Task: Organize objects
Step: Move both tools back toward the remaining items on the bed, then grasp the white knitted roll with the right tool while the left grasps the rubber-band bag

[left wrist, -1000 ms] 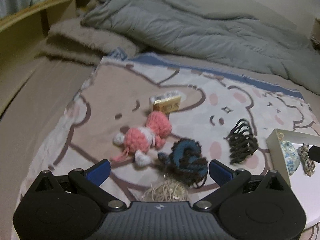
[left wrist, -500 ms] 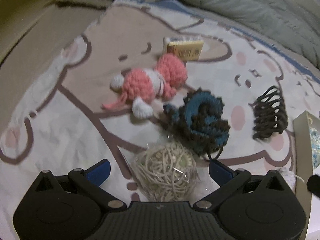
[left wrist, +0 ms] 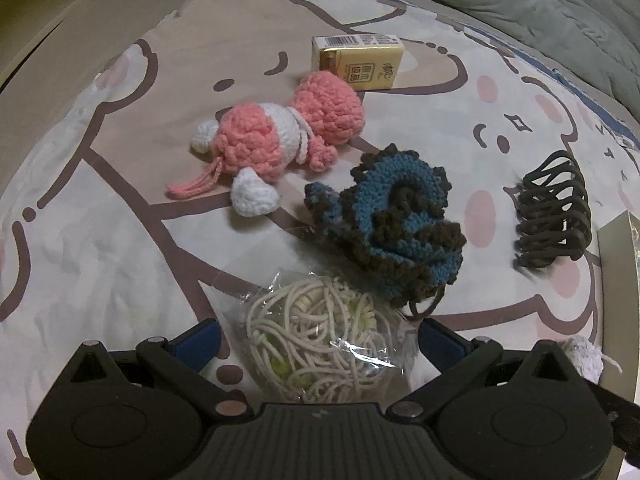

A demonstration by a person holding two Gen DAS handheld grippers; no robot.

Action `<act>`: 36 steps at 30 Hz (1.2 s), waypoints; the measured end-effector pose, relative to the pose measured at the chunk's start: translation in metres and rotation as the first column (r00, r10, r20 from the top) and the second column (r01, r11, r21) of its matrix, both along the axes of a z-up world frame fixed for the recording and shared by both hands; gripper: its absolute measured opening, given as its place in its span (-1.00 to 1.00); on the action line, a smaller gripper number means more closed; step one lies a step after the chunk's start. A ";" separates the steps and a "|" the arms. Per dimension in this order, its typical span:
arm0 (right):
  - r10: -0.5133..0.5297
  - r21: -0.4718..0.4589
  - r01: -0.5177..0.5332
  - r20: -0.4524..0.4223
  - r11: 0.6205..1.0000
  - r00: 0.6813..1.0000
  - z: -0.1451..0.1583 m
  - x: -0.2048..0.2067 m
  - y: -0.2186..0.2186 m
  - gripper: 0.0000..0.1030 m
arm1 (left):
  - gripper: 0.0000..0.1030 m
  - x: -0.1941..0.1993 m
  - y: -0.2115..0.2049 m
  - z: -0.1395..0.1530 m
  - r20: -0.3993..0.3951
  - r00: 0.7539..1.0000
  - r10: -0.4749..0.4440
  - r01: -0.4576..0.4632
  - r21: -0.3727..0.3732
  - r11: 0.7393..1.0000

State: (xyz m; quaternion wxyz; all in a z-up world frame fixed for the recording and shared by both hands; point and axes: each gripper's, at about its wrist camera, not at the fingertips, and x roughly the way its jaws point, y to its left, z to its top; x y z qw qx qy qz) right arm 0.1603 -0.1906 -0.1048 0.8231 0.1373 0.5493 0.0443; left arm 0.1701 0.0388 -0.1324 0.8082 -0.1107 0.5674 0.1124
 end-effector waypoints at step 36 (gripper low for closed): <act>0.463 -0.143 -0.456 0.018 0.878 0.886 0.003 -0.032 0.054 -0.11 | 0.93 -0.058 0.026 0.023 0.003 0.978 -0.211 0.210 -0.103 0.972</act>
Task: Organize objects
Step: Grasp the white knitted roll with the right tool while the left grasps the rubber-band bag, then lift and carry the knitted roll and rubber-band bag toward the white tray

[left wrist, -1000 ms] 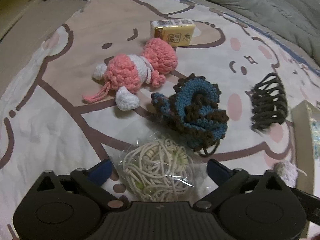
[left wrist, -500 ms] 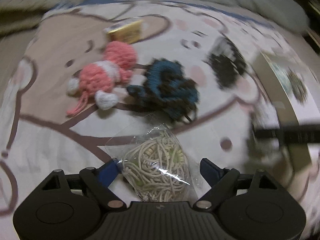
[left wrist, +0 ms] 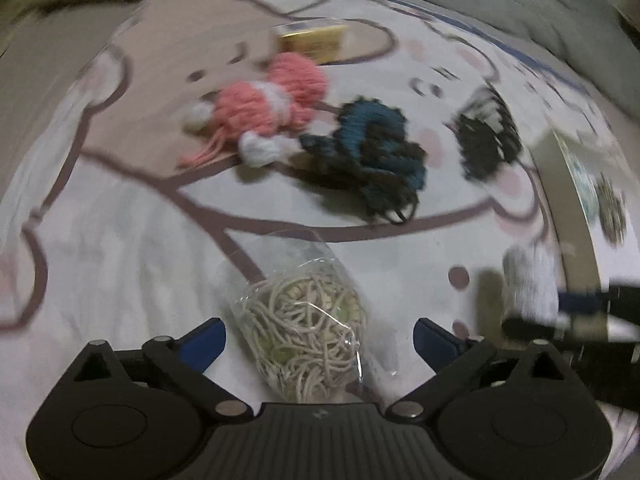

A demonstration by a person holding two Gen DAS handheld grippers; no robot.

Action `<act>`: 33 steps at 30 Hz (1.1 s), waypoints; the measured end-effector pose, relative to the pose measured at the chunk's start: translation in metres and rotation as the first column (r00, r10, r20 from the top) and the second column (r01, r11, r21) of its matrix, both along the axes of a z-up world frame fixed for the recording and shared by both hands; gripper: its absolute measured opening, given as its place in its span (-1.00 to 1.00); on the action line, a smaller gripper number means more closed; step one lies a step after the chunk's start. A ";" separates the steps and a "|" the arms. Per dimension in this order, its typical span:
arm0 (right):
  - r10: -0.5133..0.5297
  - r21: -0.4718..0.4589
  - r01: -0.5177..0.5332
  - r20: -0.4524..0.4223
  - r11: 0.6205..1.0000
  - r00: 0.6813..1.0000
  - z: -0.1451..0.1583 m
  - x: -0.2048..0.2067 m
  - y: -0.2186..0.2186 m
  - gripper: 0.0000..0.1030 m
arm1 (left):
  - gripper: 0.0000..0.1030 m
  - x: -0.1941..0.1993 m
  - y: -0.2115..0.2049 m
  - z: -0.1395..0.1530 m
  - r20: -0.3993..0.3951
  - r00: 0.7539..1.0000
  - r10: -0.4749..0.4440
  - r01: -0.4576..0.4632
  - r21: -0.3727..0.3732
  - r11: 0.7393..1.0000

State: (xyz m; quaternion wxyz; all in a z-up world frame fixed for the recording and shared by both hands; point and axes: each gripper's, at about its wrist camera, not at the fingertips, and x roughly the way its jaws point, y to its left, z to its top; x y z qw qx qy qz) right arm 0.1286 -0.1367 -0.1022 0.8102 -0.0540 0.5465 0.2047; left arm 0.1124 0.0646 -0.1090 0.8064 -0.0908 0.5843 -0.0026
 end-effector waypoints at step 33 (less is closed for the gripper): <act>-0.118 0.053 0.122 -0.076 0.991 0.990 -0.018 0.006 -0.022 0.10 | 0.44 0.004 -0.051 -0.018 0.010 0.988 -0.151 0.147 0.173 0.974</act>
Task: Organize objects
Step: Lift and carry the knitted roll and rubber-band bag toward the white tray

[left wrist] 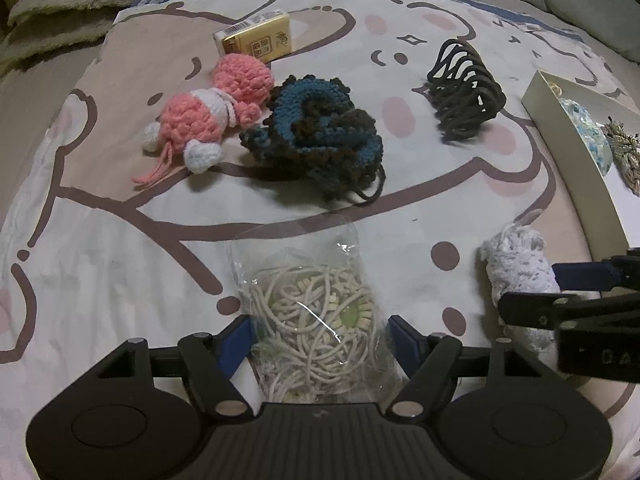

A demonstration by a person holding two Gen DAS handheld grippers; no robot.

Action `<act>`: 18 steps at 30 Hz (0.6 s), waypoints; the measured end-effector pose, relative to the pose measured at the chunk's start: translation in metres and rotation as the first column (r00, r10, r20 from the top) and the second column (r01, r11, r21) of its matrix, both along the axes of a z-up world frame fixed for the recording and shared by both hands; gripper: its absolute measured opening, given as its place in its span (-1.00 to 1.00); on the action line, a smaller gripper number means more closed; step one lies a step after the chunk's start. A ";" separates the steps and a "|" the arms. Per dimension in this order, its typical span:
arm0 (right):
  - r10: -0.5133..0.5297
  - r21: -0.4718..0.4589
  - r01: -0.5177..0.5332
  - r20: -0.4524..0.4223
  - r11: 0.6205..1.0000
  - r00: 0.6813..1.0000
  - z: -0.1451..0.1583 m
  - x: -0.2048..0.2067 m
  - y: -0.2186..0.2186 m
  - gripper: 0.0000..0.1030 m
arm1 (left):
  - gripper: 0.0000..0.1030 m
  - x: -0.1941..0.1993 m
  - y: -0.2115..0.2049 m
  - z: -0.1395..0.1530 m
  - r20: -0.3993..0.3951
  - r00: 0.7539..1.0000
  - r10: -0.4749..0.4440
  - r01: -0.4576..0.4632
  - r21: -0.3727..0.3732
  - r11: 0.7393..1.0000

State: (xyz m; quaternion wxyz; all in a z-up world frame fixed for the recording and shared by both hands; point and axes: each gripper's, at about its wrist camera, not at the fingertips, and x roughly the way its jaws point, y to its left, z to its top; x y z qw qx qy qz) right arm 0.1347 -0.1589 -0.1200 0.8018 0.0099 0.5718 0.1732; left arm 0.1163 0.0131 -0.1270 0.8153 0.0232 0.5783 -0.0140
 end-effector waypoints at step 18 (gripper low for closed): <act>0.074 -0.055 -0.065 0.186 0.996 0.980 0.044 -0.006 0.004 -0.19 | 0.29 0.001 0.014 0.043 0.118 0.989 0.092 -0.080 -0.100 0.992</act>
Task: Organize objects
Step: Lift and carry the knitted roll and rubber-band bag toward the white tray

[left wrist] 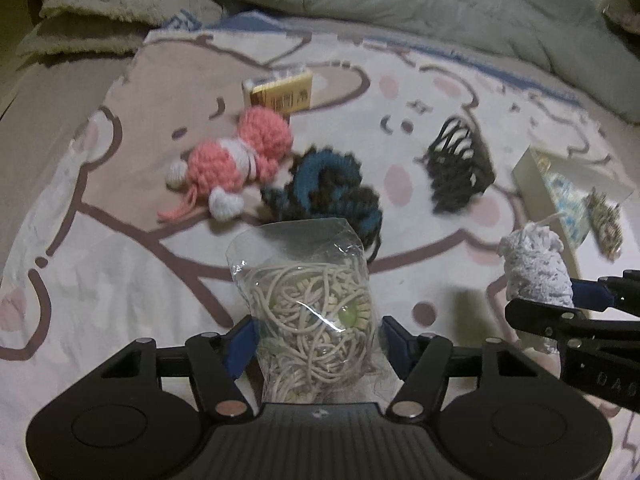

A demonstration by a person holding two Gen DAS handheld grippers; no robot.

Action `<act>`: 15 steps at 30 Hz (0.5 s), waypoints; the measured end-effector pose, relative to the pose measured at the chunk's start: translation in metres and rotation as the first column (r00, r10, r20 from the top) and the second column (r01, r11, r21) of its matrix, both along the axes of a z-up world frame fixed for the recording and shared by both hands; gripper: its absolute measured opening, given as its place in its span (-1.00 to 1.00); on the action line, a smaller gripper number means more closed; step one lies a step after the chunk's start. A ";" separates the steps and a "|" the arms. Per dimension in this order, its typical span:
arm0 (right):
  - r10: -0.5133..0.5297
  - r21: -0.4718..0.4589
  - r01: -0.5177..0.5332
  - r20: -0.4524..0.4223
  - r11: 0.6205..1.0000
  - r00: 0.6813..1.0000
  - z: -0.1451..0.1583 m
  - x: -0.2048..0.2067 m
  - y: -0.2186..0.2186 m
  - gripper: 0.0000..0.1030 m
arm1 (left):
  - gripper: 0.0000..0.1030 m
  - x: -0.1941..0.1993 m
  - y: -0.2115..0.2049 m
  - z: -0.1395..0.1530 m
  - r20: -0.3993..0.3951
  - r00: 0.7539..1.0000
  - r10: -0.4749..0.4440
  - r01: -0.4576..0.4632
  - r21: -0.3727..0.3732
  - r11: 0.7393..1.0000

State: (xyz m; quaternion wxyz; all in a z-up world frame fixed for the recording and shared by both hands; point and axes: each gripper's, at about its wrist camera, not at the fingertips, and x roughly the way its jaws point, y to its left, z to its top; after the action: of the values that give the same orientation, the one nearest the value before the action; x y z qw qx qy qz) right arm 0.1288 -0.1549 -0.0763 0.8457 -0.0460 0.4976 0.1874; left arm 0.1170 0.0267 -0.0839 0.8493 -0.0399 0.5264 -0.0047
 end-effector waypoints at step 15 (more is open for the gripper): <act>-0.087 0.044 0.080 0.195 0.996 0.977 0.062 -0.008 -0.044 -0.19 | 0.29 -0.007 0.001 0.063 0.185 0.982 0.035 -0.018 -0.093 0.995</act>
State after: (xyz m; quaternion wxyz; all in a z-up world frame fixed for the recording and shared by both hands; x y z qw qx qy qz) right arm 0.1205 -0.1988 -0.0146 0.8986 -0.0283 0.4094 0.1552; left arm 0.1099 0.0277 -0.0209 0.8921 -0.0851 0.4433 -0.0209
